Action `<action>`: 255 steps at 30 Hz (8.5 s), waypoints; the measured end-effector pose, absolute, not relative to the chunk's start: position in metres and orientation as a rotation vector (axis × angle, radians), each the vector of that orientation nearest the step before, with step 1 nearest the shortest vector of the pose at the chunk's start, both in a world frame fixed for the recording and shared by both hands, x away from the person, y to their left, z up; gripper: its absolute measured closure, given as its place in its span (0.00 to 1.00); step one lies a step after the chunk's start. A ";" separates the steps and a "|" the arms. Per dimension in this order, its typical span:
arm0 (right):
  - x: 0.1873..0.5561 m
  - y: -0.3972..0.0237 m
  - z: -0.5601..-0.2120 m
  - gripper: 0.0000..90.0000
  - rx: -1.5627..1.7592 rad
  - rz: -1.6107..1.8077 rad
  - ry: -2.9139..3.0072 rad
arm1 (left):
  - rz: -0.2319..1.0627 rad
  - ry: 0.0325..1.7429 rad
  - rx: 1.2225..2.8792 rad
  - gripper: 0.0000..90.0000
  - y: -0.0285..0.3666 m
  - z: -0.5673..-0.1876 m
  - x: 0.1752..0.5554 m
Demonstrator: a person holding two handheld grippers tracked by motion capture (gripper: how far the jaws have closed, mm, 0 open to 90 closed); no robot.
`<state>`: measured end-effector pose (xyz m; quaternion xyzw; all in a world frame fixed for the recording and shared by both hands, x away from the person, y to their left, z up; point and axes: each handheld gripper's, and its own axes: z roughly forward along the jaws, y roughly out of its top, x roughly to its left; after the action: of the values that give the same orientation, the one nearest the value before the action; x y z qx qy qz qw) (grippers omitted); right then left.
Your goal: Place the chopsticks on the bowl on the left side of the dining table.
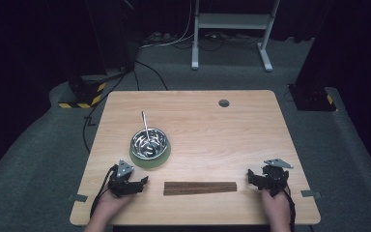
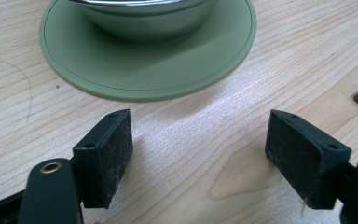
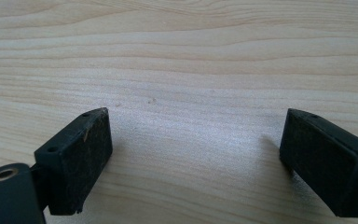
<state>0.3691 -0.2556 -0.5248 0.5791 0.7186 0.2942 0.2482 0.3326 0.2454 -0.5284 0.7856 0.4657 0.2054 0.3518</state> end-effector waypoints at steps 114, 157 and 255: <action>0.367 -0.245 -0.524 0.09 1.428 0.861 2.137 | 0.428 0.897 2.098 0.69 0.175 -0.523 0.339; 0.367 -0.245 -0.524 0.09 1.431 0.861 2.136 | 0.371 0.834 2.148 0.92 0.179 -0.525 0.340; 0.366 -0.244 -0.524 0.10 1.422 0.862 2.130 | 0.553 0.906 1.740 0.93 0.244 -0.482 0.328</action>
<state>0.3656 -0.2435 -0.5242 0.5137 0.7692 0.3114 0.2180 0.3282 0.2436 -0.4824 0.7270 0.3784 0.2312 0.5242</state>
